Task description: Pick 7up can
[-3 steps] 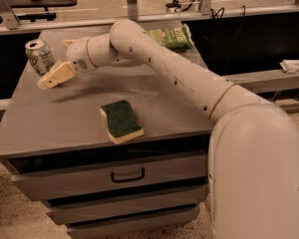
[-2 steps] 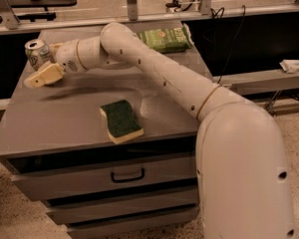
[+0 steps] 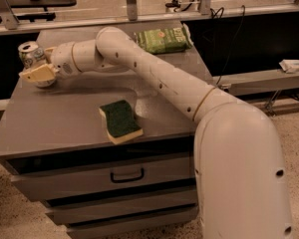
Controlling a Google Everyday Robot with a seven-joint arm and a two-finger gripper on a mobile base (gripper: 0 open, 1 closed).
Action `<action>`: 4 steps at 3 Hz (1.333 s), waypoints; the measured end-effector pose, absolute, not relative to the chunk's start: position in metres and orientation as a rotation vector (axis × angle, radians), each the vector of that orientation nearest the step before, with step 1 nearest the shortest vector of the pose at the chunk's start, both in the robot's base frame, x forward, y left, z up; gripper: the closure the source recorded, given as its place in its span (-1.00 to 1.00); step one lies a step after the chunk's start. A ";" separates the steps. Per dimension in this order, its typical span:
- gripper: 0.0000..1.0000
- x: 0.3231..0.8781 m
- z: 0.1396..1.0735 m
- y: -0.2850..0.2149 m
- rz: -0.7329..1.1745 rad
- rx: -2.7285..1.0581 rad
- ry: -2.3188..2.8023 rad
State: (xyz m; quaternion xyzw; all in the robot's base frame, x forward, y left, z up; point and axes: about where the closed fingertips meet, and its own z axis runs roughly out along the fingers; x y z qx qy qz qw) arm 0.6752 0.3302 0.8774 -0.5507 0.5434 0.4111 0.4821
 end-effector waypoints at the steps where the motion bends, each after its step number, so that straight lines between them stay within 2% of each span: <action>1: 0.69 0.682 0.887 0.307 0.970 -1.316 1.327; 2: 1.00 0.695 0.909 0.259 0.894 -1.278 1.322; 3: 1.00 0.710 0.935 0.204 0.837 -1.201 1.293; 4: 1.00 0.714 0.937 0.191 0.823 -1.188 1.296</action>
Offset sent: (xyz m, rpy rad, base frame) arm 0.0437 -0.1519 0.0673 0.0199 -0.1380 -0.2035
